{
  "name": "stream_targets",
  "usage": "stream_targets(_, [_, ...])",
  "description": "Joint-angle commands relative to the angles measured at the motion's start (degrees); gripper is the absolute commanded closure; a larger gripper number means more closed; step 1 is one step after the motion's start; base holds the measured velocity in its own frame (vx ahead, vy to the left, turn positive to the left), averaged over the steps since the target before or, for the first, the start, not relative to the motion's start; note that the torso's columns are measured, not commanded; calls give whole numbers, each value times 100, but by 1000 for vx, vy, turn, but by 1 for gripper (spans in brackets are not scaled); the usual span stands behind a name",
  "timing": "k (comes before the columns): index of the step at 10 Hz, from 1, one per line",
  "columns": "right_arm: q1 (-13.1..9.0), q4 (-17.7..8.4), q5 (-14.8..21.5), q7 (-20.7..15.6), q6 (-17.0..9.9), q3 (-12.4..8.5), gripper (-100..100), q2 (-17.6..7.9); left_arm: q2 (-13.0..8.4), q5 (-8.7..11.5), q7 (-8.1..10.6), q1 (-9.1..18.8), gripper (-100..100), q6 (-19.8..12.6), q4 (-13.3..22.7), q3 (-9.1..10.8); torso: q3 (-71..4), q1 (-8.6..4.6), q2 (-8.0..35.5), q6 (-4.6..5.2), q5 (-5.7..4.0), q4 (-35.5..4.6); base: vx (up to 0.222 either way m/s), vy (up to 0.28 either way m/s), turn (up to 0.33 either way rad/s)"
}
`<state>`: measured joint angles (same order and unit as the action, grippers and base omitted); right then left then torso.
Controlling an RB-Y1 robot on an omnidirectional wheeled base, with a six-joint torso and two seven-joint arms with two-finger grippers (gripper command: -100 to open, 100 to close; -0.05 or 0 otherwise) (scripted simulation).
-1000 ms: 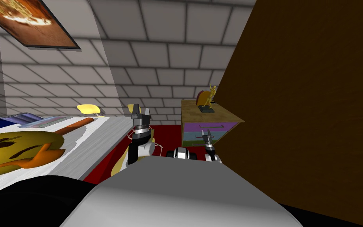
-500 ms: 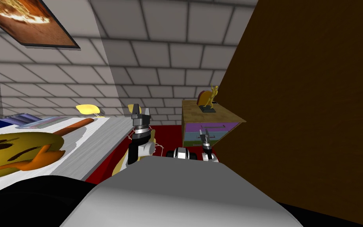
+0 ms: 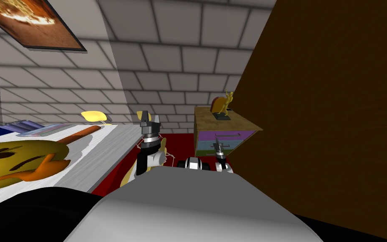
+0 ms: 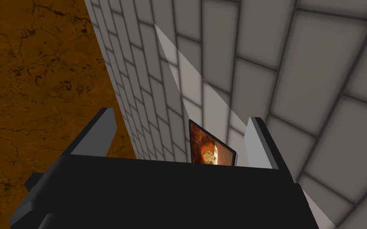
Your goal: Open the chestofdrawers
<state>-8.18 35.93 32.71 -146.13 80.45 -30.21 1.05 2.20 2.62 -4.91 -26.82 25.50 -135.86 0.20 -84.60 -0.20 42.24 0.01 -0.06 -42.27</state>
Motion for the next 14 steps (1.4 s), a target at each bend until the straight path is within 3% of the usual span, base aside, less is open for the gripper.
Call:
stream_targets(1, [105, 23, 14, -45, 92, -2, 100, 62, 0, 0, 0, 0, 0, 0, 0, 0, 1, 8, 2, 0, 3, 0, 6, -30, 3])
stream_targets(2, [114, 29, -5, -49, 121, -23, -100, -169, 0, 0, 0, 0, 0, 0, 0, 0, 3, 27, 5, -1, 8, -2, 6, -67, -33])
stream_targets(6, [99, 40, -84, -28, 159, -106, -100, -599, 0, 0, 0, 0, 0, 0, 0, 0, 3, 29, 6, -1, 8, -2, -9, -74, -30])
stream_targets(8, [99, 40, -84, -28, 159, -106, -100, -599, 0, 0, 0, 0, 0, 0, 0, 0, 4, 28, 6, -2, 7, -2, -13, -29, -7])
stream_targets(9, [84, 48, -161, -8, 195, -186, -100, -785, 1, 0, 0, 0, 0, 0, 0, 0, 3, 35, 5, -2, 10, -2, -25, -40, -66])
stream_targets(10, [84, 48, -161, -8, 195, -186, -100, -785, 0, 0, 0, 0, 0, 0, 0, 0, 4, 16, 8, 1, 7, -2, -22, -57, -49])
stream_targets(11, [46, 61, -336, 41, 270, -367, -100, -971, 0, 0, 0, 0, 0, 0, 0, 0, 4, 12, 7, -1, 3, -2, -46, -105, -162])
stream_targets(12, [46, -112, -336, 41, 270, -367, -100, -971, 0, 0, 0, 0, 0, 0, 0, 1, 6, -6, 12, 4, 1, -3, -56, -112, -102])
stream_targets(14, [46, 61, -336, 41, 270, -367, -100, -971, 0, 0, 0, 1, 0, 0, 0, 0, 4, 36, 5, -5, 9, -2, -28, -35, 16])
